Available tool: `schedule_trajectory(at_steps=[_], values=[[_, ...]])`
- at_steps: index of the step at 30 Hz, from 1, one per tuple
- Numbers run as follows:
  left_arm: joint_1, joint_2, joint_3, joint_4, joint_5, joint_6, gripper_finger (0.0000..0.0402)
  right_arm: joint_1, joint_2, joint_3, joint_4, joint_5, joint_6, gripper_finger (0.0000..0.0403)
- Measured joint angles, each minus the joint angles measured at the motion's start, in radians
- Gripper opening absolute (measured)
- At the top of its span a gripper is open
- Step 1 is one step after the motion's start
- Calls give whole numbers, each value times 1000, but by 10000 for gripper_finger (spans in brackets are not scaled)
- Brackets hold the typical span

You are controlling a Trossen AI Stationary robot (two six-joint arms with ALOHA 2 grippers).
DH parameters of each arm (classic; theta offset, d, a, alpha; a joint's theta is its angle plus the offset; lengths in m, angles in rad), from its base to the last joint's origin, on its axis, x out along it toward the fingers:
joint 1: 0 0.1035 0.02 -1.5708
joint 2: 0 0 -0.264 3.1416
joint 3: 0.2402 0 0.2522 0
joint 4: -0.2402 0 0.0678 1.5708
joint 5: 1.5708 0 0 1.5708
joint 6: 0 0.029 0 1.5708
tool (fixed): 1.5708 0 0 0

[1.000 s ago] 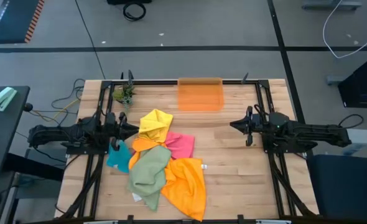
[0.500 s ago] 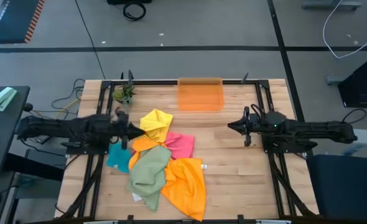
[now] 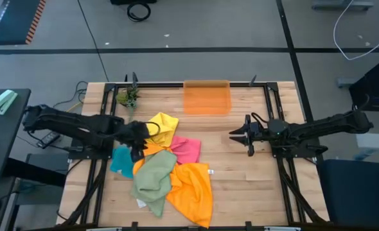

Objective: Fold microfiber towels
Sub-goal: Fold the left orange microfiber cloth

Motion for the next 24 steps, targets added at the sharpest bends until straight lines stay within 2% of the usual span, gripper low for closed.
schedule_trajectory(at_steps=[5, 9, 17, 24], values=[[4, 108, 0, -43, -35, 23, 188, 36, 91, 69, 4, 10, 10, 125], [3, 153, 0, -60, -42, 24, 204, 67, 211, 172, -42, 26, -23, 129], [3, 154, 34, -69, -77, 100, 181, 82, 460, 348, -120, 24, -67, 130], [6, 156, 37, -67, -89, 165, 161, 82, 576, 415, -123, -6, -67, 129]])
